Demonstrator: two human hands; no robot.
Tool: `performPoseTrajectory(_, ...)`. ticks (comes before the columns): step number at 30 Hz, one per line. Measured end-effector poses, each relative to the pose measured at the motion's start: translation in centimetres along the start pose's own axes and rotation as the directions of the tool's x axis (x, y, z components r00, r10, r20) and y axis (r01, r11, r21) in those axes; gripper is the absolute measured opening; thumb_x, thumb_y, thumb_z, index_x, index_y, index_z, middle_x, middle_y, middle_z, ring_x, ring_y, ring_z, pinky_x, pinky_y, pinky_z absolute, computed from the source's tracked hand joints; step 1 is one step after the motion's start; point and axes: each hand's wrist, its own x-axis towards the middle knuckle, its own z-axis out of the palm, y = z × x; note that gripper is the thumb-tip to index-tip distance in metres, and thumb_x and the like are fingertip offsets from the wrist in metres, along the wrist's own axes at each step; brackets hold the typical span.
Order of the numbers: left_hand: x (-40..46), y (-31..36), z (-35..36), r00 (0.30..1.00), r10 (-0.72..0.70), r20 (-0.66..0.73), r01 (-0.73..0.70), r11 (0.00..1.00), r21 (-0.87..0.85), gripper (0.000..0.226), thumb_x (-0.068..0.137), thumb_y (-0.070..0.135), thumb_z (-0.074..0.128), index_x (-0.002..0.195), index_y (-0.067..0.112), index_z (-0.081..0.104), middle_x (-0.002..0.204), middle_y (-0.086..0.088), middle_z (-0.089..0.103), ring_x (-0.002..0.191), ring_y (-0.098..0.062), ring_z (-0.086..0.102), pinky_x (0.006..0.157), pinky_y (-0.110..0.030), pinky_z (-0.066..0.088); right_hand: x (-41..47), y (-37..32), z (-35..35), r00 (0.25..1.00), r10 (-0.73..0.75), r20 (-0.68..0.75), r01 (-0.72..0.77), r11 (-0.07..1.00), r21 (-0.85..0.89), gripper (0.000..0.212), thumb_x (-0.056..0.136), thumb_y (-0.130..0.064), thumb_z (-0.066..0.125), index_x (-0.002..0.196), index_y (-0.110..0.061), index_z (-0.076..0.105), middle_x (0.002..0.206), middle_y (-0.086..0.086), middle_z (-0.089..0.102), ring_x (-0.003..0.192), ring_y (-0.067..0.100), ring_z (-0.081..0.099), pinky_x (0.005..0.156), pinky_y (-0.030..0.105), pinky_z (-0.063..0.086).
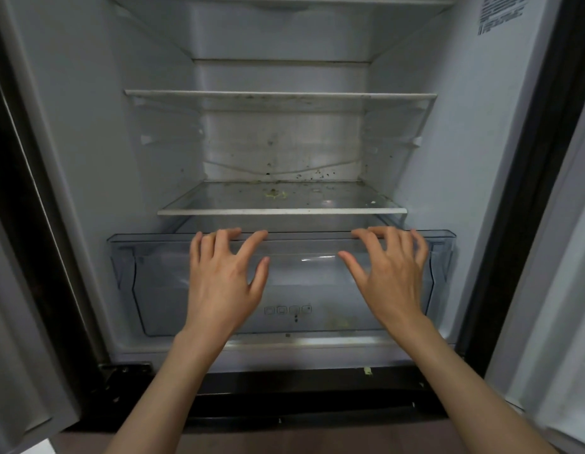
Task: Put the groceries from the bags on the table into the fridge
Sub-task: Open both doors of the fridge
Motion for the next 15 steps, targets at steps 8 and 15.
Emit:
performPoseTrajectory(8, -1.1, -0.4, -0.7, 0.998, 0.060, -0.024, -0.059, 0.998, 0.023, 0.046, 0.086, 0.041, 0.039, 0.126, 0.023, 0.055, 0.116, -0.015, 0.055, 0.107, -0.033, 0.049, 0.105, -0.052, 0.027, -1.0, 0.2, -1.2, 0.999, -0.045, 0.020, 0.046, 0.998, -0.042, 0.040, 0.083, -0.047, 0.048, 0.107, -0.018, 0.063, 0.103, 0.010, 0.061, 0.101, 0.021, 0.045, 0.100, 0.053, 0.032)
performPoseTrajectory(15, -1.9, 0.0, -2.0, 0.987, 0.063, 0.147, -0.068, 0.997, 0.028, 0.053, 0.089, 0.040, 0.040, 0.139, 0.023, 0.039, 0.137, -0.016, 0.044, 0.131, -0.036, 0.034, 0.112, -0.052, 0.016, -2.2, -0.7, -2.4, 0.982, -0.028, 0.184, 0.033, 0.999, -0.021, 0.050, 0.086, -0.038, 0.052, 0.128, -0.012, 0.051, 0.128, 0.017, 0.054, 0.123, 0.033, 0.048, 0.107, 0.054, 0.027)
